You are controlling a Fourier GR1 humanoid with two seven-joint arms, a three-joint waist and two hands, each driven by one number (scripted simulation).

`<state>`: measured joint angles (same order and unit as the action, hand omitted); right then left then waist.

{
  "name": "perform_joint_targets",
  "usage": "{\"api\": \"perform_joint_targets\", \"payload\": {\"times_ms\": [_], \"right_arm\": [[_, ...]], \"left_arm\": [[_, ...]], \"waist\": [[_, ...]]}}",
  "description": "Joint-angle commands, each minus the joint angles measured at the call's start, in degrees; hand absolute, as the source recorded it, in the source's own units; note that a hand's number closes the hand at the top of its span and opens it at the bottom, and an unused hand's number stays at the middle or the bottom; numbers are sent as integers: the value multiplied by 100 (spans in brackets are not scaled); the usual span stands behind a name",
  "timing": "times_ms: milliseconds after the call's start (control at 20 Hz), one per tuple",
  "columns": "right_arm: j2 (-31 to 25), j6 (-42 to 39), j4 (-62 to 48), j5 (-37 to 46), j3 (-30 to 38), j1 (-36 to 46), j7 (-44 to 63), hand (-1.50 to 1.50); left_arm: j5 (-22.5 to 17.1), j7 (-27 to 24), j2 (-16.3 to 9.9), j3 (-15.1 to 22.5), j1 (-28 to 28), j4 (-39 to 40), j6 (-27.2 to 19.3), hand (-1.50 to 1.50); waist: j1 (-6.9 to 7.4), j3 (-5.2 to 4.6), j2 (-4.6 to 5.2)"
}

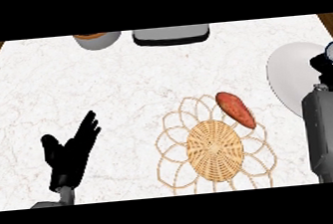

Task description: Pick the can from the placemat and place it in the plate

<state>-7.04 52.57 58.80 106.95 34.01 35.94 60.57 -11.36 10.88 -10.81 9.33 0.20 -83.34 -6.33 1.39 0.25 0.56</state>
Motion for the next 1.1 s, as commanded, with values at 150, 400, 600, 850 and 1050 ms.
{"api": "perform_joint_targets", "payload": {"times_ms": [150,400,600,850,1050], "right_arm": [[-815,1684,-1486,-737,510,32,-31,150],[-996,-115,-2115,-2261,750,249,-402,-150],[-1217,492,-2891,-3636,773,266,-1617,-150],[-1246,854,-2573,-5051,695,200,-3381,-150],[-1076,1579,-1915,-5770,719,42,-4247,-150]], "left_arm": [[35,361,65,46,-111,-90,-41,0],[7,159,64,-143,-152,235,-43,0],[66,25,180,-47,-169,391,6,0],[94,268,127,-45,-187,144,-39,0],[59,-21,200,8,86,180,70,0]], "waist": [[16,-7,11],[-86,-10,-18],[-15,6,26],[-15,15,7],[-20,19,0]]}}
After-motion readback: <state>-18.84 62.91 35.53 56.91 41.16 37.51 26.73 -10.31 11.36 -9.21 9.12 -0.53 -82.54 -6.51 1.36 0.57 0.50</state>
